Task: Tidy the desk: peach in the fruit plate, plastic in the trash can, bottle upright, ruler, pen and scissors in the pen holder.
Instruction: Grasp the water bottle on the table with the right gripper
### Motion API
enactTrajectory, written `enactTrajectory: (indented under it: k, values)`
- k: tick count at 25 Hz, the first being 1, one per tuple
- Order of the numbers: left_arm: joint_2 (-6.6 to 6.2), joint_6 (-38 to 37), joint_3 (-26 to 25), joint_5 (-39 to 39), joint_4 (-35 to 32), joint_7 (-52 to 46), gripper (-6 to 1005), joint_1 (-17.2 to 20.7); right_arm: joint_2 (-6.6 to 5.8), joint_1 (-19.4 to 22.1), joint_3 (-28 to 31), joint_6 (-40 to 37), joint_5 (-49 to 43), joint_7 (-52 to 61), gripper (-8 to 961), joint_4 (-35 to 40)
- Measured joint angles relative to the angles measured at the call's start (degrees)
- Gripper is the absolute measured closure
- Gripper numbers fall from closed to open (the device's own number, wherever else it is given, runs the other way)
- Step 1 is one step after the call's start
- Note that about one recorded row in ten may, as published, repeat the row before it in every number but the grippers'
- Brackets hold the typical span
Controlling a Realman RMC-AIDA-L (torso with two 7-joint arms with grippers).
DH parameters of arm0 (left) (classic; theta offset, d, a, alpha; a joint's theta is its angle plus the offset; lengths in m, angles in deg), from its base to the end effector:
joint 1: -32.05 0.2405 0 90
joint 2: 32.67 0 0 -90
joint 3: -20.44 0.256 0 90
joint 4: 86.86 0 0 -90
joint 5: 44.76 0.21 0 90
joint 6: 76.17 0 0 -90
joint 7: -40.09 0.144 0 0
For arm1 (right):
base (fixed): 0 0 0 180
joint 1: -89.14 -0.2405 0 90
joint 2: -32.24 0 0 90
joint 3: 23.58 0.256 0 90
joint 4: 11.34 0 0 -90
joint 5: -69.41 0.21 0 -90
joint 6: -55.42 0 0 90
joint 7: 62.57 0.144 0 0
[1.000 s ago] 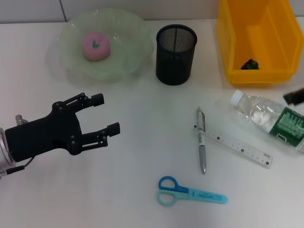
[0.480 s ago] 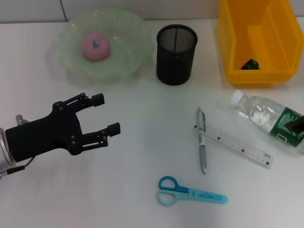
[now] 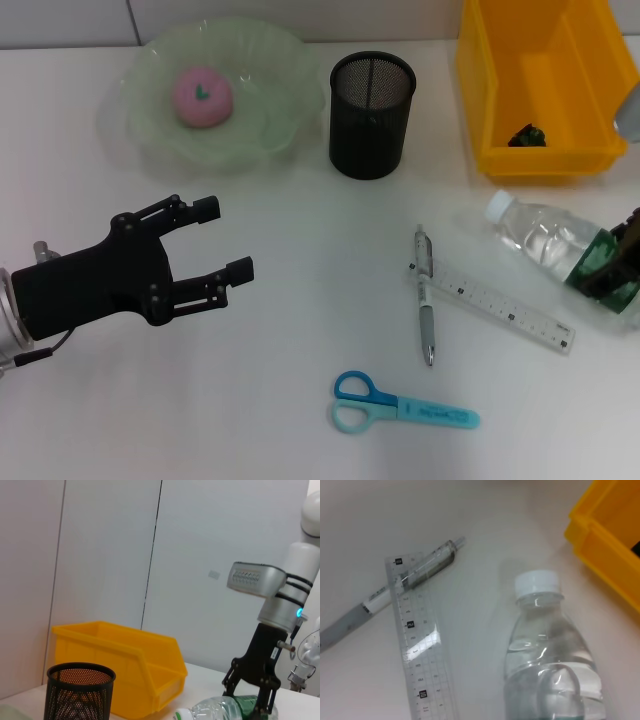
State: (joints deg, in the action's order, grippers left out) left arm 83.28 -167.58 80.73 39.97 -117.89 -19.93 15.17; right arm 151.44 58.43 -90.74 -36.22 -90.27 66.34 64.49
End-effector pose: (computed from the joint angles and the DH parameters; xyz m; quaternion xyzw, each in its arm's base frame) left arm -0.2886 0.2687 -0.0054 -0.9142 -0.1529 -0.3376 0.1642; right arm 0.2477 0.3482 0.0434 -0.9026 0.2976 -0.2418 0.1958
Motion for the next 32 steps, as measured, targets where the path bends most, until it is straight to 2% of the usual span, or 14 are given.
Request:
enactTrajectory:
  k: [8,16,21,26,30,32]
  values:
    - [-0.02,0.0,0.0,0.0,-0.1,0.0,139,0.0,0.08,-1.1,-0.4,3.3,0.0,0.6,107,-6.0]
    - [-0.02,0.0,0.0,0.0,0.0,0.0,140,0.1,0.15,-0.5,-2.2,4.6,-0.2,1.9,121,-6.8]
    - [0.00,-0.1,0.0,0.0,-0.1,0.0,140,0.2,0.19,2.1,-2.5,4.5,1.6,1.9,148,-2.8]
    - [0.07,-0.3,-0.1,-0.1,-0.1,0.1,140,0.3,-0.03,5.7,-2.1,3.8,8.8,0.7,151,3.1]
    - [0.10,-0.3,-0.1,-0.2,-0.1,0.2,140,0.4,0.04,7.9,0.7,3.9,13.2,-1.5,157,5.3]
    - [0.14,-0.3,-0.1,-0.3,-0.1,0.4,140,0.3,0.11,9.1,2.9,4.3,16.2,-3.6,224,5.9]
